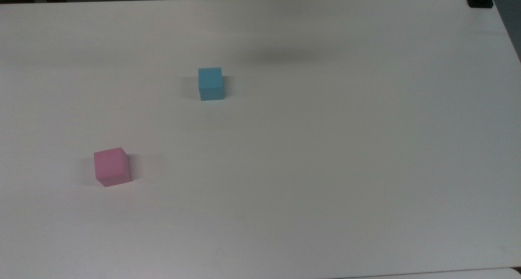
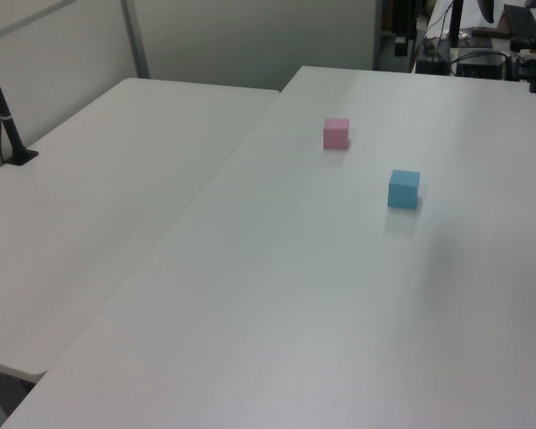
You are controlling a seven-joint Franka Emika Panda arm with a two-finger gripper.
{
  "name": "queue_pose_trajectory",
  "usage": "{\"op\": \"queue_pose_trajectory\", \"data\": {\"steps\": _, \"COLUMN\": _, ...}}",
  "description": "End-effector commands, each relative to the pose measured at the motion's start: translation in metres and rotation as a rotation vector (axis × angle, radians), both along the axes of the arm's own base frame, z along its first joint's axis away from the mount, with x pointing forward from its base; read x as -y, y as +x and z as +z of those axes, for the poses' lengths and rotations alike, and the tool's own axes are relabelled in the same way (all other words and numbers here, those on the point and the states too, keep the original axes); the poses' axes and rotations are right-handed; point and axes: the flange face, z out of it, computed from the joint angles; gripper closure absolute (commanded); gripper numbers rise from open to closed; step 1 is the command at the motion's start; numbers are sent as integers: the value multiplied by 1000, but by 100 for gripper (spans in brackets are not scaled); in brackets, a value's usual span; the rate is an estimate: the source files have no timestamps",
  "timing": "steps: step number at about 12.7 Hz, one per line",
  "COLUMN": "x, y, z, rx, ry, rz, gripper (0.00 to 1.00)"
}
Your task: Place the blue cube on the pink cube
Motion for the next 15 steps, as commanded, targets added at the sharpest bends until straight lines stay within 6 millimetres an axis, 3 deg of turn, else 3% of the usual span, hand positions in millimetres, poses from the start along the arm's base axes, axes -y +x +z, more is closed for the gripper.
{"op": "queue_pose_trajectory", "data": {"steps": 1, "x": -2, "y": -3, "z": 0, "rx": -4, "ry": 12, "rz": 9, "gripper": 0}}
{"op": "queue_pose_trajectory", "data": {"steps": 6, "x": 4, "y": -1, "z": -4, "rx": -8, "ry": 6, "rz": 22, "gripper": 0}}
{"op": "queue_pose_trajectory", "data": {"steps": 10, "x": -1, "y": 13, "z": -37, "rx": -31, "ry": 3, "rz": 32, "gripper": 0}}
{"op": "queue_pose_trajectory", "data": {"steps": 12, "x": -1, "y": 17, "z": -65, "rx": -42, "ry": -17, "rz": 43, "gripper": 0}}
{"op": "queue_pose_trajectory", "data": {"steps": 15, "x": 11, "y": 20, "z": -86, "rx": -46, "ry": -28, "rz": 35, "gripper": 0}}
